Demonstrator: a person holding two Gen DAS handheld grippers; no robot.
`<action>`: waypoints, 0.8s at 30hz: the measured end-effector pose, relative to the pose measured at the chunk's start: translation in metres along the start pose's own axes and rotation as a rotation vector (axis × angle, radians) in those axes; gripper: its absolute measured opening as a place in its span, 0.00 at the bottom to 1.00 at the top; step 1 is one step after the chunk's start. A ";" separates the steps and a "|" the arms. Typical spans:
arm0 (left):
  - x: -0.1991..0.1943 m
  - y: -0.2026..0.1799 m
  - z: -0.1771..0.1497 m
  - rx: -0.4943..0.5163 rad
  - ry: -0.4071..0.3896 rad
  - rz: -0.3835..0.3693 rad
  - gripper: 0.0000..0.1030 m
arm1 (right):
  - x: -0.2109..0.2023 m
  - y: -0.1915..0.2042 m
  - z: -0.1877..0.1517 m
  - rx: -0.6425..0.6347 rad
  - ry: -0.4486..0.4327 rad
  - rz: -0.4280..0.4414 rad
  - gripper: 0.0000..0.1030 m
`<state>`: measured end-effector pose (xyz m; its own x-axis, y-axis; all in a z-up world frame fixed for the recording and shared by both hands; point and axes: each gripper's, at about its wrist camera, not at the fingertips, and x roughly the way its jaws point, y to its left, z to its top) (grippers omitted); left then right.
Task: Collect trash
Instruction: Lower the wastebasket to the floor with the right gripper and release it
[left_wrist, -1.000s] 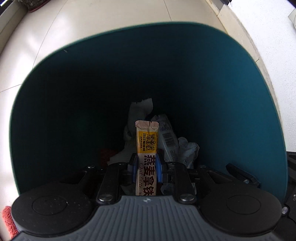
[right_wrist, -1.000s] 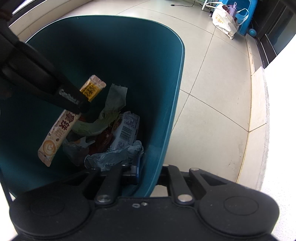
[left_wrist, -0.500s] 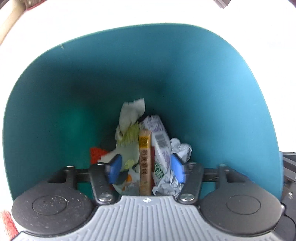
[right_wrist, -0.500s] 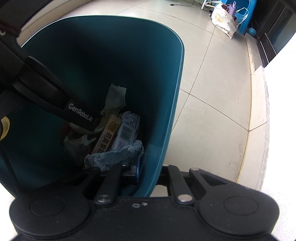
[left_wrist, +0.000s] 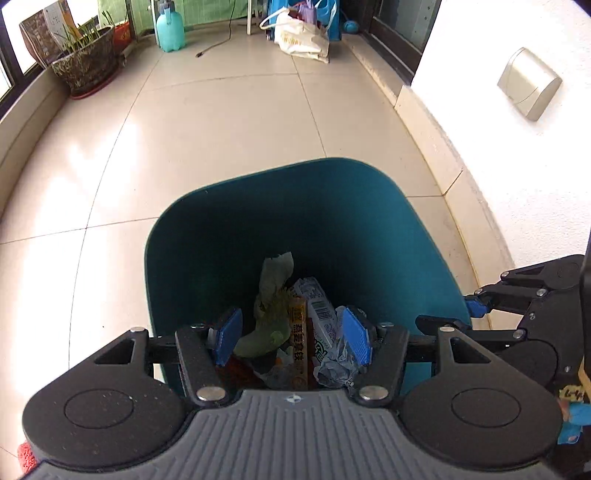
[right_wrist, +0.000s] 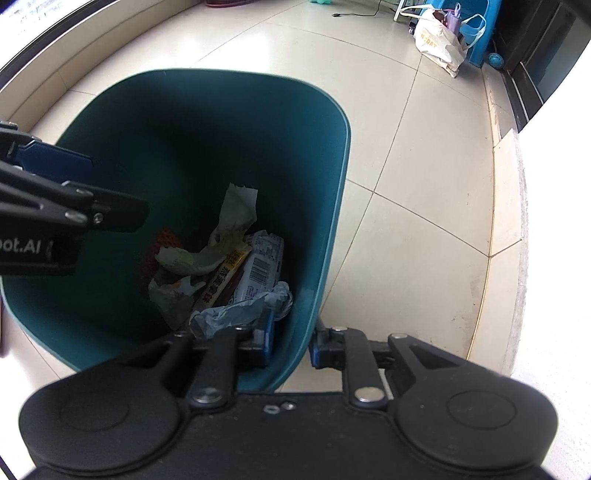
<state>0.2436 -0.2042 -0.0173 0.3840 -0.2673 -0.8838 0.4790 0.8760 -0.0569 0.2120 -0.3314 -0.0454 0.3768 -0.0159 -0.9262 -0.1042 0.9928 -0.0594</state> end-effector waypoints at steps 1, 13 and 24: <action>-0.014 0.000 -0.003 0.004 -0.025 0.009 0.57 | -0.008 0.000 0.000 -0.001 -0.011 0.000 0.22; -0.131 0.003 -0.060 -0.040 -0.248 0.027 0.73 | -0.136 0.022 -0.038 0.018 -0.241 0.091 0.43; -0.187 0.005 -0.119 -0.094 -0.355 0.005 0.81 | -0.228 0.045 -0.100 0.054 -0.531 0.201 0.97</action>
<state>0.0803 -0.1023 0.0927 0.6443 -0.3708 -0.6689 0.4076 0.9065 -0.1098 0.0296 -0.2954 0.1258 0.7666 0.2220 -0.6025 -0.1797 0.9750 0.1306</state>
